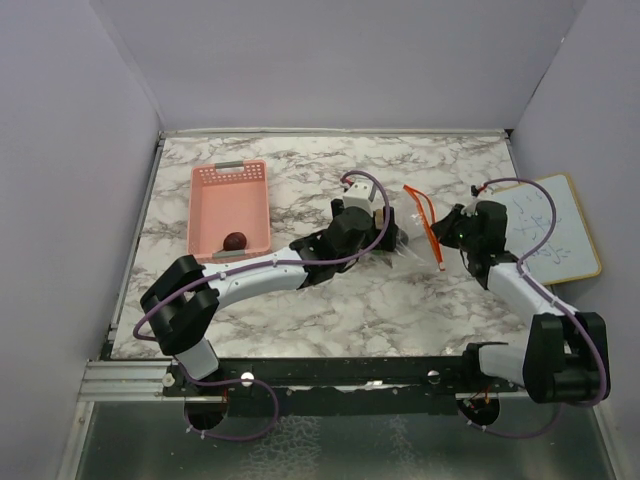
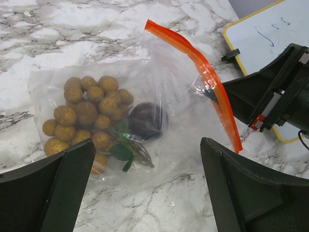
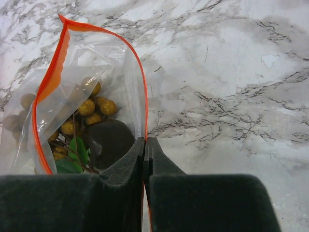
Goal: Open the zip-top bag and remove the fake food
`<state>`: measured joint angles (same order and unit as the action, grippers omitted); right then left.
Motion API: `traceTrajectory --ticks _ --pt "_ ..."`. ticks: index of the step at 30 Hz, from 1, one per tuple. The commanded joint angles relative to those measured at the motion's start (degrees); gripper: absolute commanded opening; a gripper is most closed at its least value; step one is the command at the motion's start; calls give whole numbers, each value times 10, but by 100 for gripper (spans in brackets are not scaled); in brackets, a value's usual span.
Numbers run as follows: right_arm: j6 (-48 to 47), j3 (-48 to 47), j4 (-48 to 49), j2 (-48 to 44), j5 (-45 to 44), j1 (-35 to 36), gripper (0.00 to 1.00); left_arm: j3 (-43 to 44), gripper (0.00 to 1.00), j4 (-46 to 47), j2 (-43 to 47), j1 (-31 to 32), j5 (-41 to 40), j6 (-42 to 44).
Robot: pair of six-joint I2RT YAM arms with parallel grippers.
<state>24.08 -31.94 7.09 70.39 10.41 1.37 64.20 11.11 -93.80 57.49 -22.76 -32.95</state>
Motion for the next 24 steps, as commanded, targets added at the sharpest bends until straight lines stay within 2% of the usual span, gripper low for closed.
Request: traceTrajectory --ticks 1,6,13,20,24 --pt "-17 5 14 -33 27 -3 1 -9 94 13 23 2 -10 9" --pt "-28 -30 -35 -100 29 -3 1 -16 94 13 36 2 -11 10" --pt "-53 -149 -128 -161 74 -3 1 -4 94 10 71 2 1 23" --pt "-65 -187 -108 -172 132 -1 1 -34 90 34 155 4 1 15" --pt "-76 -153 -86 -155 125 38 1 -34 90 38 155 4 -5 25"
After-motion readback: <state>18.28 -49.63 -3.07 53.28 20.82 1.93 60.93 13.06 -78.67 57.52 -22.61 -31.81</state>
